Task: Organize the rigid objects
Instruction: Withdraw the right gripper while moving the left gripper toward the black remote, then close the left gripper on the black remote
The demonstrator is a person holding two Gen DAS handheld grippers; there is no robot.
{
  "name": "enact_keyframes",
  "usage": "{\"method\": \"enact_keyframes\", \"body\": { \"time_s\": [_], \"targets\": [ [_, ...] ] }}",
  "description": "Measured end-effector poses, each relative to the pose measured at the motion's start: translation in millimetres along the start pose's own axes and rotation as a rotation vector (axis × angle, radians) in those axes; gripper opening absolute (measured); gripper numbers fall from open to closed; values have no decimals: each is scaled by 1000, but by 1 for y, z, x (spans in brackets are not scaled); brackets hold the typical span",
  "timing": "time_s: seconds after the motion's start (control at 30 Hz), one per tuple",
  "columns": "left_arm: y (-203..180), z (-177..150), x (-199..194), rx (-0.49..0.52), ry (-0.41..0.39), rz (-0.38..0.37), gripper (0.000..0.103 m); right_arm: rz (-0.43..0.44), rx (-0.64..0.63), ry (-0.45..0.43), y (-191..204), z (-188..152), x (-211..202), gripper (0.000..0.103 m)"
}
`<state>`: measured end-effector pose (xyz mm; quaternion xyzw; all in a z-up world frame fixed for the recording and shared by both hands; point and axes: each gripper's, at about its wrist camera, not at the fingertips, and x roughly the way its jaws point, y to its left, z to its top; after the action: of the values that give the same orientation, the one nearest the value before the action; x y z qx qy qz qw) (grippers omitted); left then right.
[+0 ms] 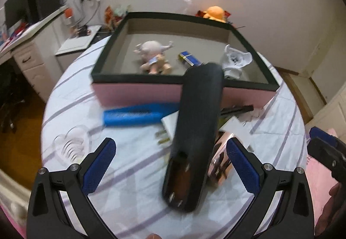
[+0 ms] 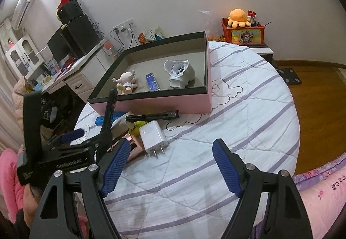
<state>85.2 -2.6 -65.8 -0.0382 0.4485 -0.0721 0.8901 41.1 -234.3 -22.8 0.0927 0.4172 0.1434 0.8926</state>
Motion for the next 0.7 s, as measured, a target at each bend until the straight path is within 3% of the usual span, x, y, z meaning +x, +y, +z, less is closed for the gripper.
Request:
{"method": "enact_keyframes", "body": {
  "time_s": [0.17,0.23,0.3,0.37,0.4,0.7],
  "targets": [
    [8,3,21,-40,31,-80,102,-21,10,3,-4,0,-1,80],
    [12,2,19,-46,25,-69,90,-26,16,5,-6,0,-1,80],
    [13,0,20,-29,42,-30,70,-34,20,8,-8,1,0,80],
    [13,-4,24,-10,68,-19,59,-35,23,11,-10,2,2,80],
    [11,-7,27,-2,80,-21,49,-34,24,13,-9,2,3,80],
    [22,-17,18,-51,98,-72,45,-23,-9,30,2,3,9,80]
  ]
}}
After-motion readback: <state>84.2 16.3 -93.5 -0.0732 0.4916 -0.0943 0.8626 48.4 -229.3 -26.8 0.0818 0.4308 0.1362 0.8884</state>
